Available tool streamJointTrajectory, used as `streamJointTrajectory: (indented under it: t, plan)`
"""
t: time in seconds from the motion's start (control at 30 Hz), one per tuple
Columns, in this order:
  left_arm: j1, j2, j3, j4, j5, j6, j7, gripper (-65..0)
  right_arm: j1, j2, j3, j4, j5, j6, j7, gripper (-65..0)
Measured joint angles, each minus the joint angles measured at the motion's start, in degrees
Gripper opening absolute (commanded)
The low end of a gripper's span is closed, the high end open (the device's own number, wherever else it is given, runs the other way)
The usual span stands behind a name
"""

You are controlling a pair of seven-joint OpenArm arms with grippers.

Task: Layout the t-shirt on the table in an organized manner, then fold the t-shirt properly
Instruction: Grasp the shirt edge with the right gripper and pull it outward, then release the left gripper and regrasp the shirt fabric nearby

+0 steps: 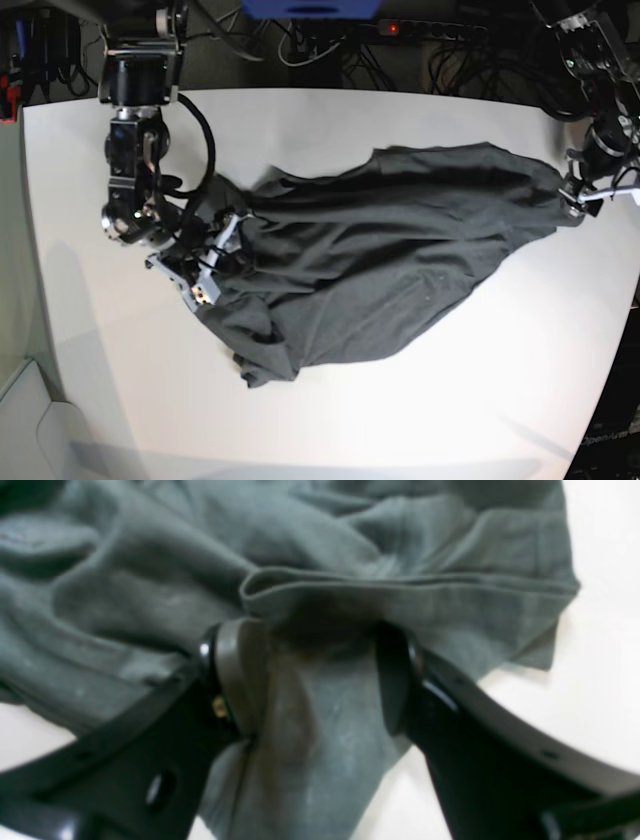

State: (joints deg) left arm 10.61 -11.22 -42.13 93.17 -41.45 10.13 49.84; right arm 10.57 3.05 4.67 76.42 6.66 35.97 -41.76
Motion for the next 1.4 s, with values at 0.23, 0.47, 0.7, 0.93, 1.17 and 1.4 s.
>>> streamJointTrajectory:
  t: [0.23, 0.47, 0.7, 0.93, 1.17, 1.4]
  plan:
    - [0.02, 0.00, 0.00, 0.00, -0.02, -0.02, 0.02, -21.9, 0.44, -0.42, 0.00, -1.92, 0.13, -0.02, 1.70, -29.6]
    - [0.63, 0.13, 0.00, 0.00, -0.02, 0.00, 0.00, -21.9, 0.98, -0.98, -0.17, -9.05, 1.29, -0.02, 9.38, -33.3]
    - [0.63, 0.13, 0.00, 0.00, -0.04, -0.02, 0.00, -21.9, 0.83, -0.85, 0.20, -8.90, 1.25, -0.02, 9.09, -65.0]
    - [0.66, 0.17, -0.04, -0.13, 0.00, -0.02, 0.00, -21.9, -2.05, 0.15, 3.45, 5.81, -0.35, -0.22, 6.56, -65.0]
    - [0.66, 0.13, -0.04, -0.15, 0.00, 0.00, 0.00, -21.9, -1.79, 0.11, 6.58, 16.92, 0.31, 0.20, 2.69, -65.0]
    - [0.46, 0.17, -0.04, -0.09, -0.04, -0.02, -0.02, -21.9, -2.78, -0.02, 6.67, 21.57, 0.48, 2.67, 2.93, -65.0]
